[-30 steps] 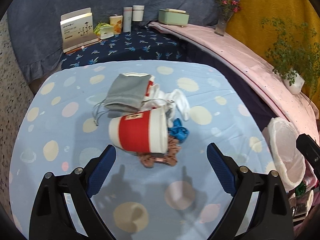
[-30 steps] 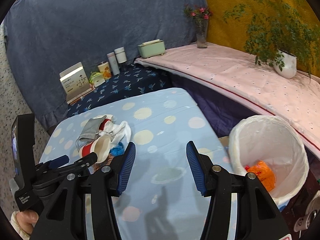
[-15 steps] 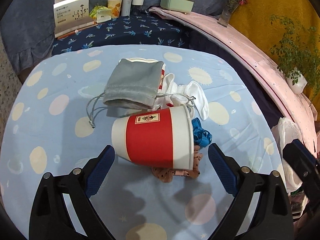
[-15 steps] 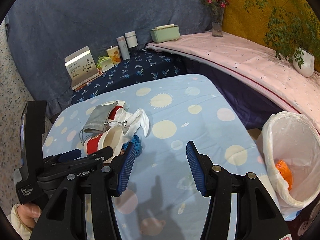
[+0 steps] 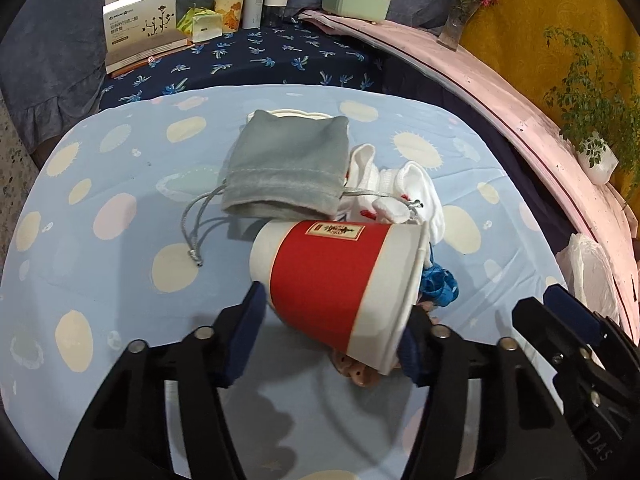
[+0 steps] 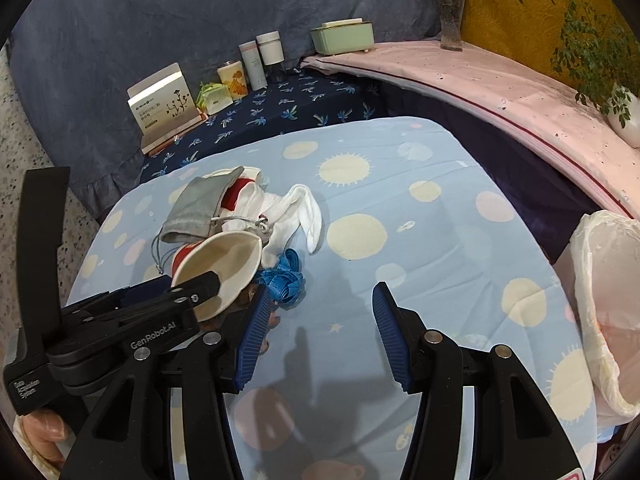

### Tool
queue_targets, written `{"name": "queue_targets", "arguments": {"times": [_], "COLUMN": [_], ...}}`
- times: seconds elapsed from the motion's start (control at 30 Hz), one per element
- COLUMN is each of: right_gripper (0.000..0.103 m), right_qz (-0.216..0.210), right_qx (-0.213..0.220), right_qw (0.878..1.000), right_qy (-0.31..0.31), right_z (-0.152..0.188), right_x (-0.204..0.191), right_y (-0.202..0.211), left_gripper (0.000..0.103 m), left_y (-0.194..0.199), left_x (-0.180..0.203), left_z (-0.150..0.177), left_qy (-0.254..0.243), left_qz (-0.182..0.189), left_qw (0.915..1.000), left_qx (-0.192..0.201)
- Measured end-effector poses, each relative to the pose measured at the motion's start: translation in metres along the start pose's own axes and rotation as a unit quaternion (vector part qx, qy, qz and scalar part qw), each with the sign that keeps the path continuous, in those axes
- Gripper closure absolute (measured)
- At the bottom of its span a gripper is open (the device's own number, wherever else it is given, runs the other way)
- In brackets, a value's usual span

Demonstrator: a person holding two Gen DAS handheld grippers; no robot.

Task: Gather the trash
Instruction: 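Grasp the red-and-white paper cup with the left gripper while the right grasps the blue strap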

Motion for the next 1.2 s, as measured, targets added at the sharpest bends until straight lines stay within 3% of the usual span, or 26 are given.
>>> {"name": "queue_targets", "arguments": {"times": [0.23,0.27,0.63,0.77,1.2], "right_gripper": [0.052,0.054,0.071,0.082,0.084], "right_qz": [-0.008,-0.009,-0.025,-0.033,-0.035], "right_qx": [-0.019,-0.021,-0.044,-0.048,0.009], "right_qw": [1.0,1.0,0.999,0.998,0.999], "right_qy": [0.008,0.01,-0.005,-0.004,0.014], "right_z": [0.005,0.005,0.006,0.005,-0.009], "right_x": [-0.009,-0.01,-0.009,-0.011,-0.015], "right_y": [-0.022,-0.025,-0.061,-0.068,-0.007], "left_gripper": [0.085,0.097,0.097,0.097,0.097], "left_y": [0.011,0.011,0.019,0.021,0.045], "left_x": [-0.017,-0.02,-0.043,-0.044,-0.024], "left_z": [-0.001,-0.001,0.0,-0.002,-0.001], "left_qy": [0.007,0.01,0.04,0.042,0.035], "left_qz": [-0.016,-0.015,-0.032,-0.036,-0.027], "left_qw": [0.9997,0.9997,0.9985,0.9982,0.9984], "left_qx": [0.018,0.016,0.021,0.022,0.035]}}
Point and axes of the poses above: each gripper's, at about its wrist camera, not at the fingertips, and y roughly against the way its jaws point, x to its right, z to its underside, the point moved 5 cm from there along -y, roughly the way its jaws point, and after that the axes turned 15 degrees about -z, right-handed, at the moved point
